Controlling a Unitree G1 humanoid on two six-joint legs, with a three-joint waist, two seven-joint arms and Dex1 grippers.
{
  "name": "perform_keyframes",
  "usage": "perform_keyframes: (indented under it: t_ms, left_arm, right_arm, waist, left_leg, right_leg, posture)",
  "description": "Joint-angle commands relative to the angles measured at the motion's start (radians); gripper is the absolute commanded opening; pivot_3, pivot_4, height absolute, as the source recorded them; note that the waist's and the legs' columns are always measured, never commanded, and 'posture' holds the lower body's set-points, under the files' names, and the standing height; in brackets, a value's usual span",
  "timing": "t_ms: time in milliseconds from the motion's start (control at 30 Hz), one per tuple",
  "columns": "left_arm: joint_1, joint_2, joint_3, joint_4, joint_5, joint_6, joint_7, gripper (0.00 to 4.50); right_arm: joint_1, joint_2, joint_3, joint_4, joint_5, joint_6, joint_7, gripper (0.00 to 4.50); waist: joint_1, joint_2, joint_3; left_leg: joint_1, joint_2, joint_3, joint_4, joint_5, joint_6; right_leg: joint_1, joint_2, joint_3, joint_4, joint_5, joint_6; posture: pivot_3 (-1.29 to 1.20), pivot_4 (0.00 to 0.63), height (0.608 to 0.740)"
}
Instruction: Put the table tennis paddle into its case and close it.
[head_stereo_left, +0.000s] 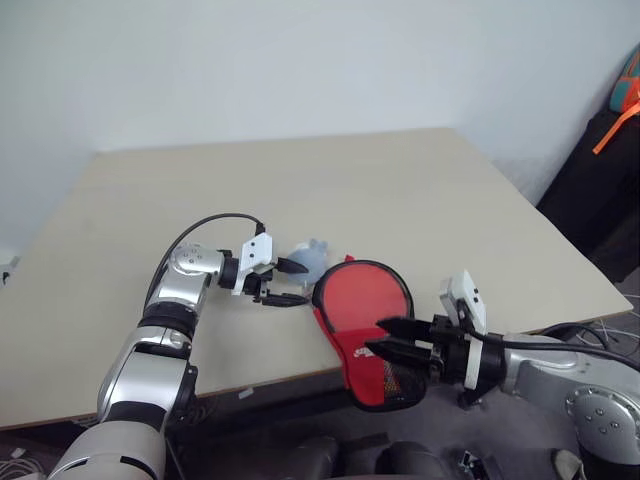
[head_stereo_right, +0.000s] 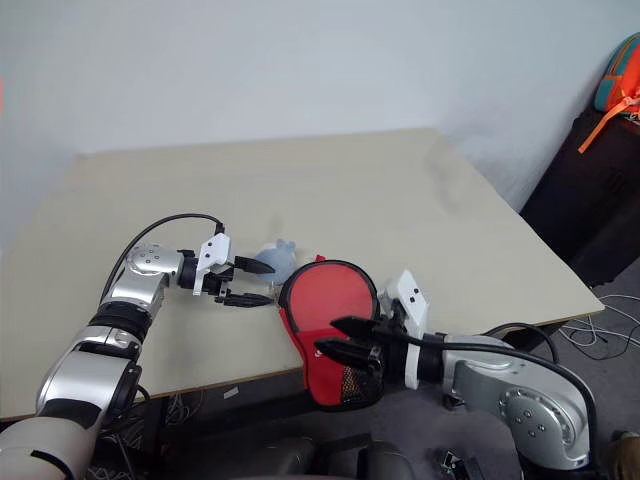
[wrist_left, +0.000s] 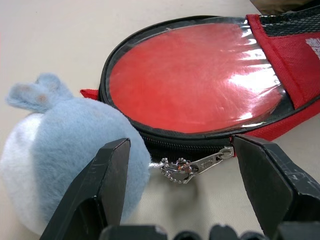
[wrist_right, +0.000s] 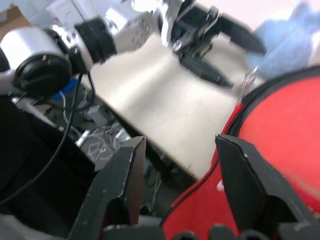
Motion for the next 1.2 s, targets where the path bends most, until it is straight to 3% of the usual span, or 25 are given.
perform_keyframes:
  t_ms: [33, 200, 433, 733, 800, 967, 1200]
  left_arm:
    - [-0.037, 0.018, 0.027, -0.001, 0.001, -0.011, 0.009, 3.49]
    - [-0.090, 0.037, 0.057, 0.054, -0.012, 0.044, 0.015, 3.49]
    - [-0.199, 0.051, 0.124, 0.065, -0.055, 0.268, 0.021, 3.49]
    - [-0.209, -0.024, 0.058, -0.001, 0.016, 0.368, 0.088, 3.49]
    - [-0.201, -0.046, 0.052, 0.010, 0.022, 0.382, 0.103, 3.49]
    - [-0.189, -0.078, 0.063, 0.066, 0.042, 0.382, 0.191, 4.50]
    - [-0.243, -0.049, 0.081, 0.125, 0.059, 0.456, 0.275, 4.50]
  right_arm:
    - [-0.067, 0.063, -0.026, 0.107, -0.059, -0.084, -0.091, 2.46]
    - [-0.160, 0.144, 0.041, 0.293, -0.238, -0.195, -0.204, 2.46]
    - [-0.221, 0.255, 0.146, 0.512, -0.413, -0.346, -0.227, 2.46]
    - [-0.259, 0.341, 0.254, 0.748, -0.566, -0.467, -0.190, 2.46]
    - [-0.264, 0.354, 0.256, 0.768, -0.583, -0.481, -0.184, 2.84]
    - [-0.261, 0.372, 0.260, 0.758, -0.587, -0.462, -0.150, 4.36]
    - [-0.257, 0.379, 0.248, 0.794, -0.618, -0.437, -0.161, 4.46]
  waist:
    - [0.000, 0.000, 0.000]
    - [0.001, 0.000, 0.000]
    - [-0.002, 0.000, 0.000]
    - [-0.004, 0.000, 0.000]
    - [-0.004, 0.000, 0.000]
    - [-0.014, 0.000, 0.000]
    - [-0.014, 0.000, -0.001]
  left_leg:
    - [0.000, 0.000, 0.000, 0.000, 0.000, 0.000]
    - [0.000, 0.000, 0.001, 0.000, 0.002, -0.003]
    - [0.000, 0.000, 0.002, 0.000, 0.002, -0.003]
    - [0.000, -0.001, 0.002, 0.000, 0.002, -0.003]
    - [0.000, -0.001, 0.002, 0.000, 0.003, -0.003]
    - [0.000, -0.001, 0.002, -0.001, 0.003, -0.004]
    - [0.000, -0.001, 0.002, -0.001, 0.003, -0.004]
  right_leg:
    - [0.000, 0.000, 0.000, 0.000, 0.000, 0.000]
    - [-0.001, 0.000, 0.001, 0.001, 0.000, 0.000]
    - [-0.002, 0.000, 0.001, 0.002, 0.000, 0.000]
    - [-0.003, 0.001, 0.002, 0.003, 0.000, 0.000]
    - [-0.003, 0.001, 0.002, 0.003, 0.000, 0.000]
    - [-0.004, 0.001, 0.003, 0.004, 0.000, 0.000]
    - [-0.004, 0.001, 0.003, 0.004, 0.000, 0.000]
  posture:
    - [0.00, 0.000, 0.740]
    - [0.00, 0.000, 0.740]
    - [0.00, 0.000, 0.740]
    - [0.00, 0.000, 0.740]
    - [0.00, 0.000, 0.740]
    - [0.00, 0.000, 0.740]
    - [0.00, 0.000, 0.740]
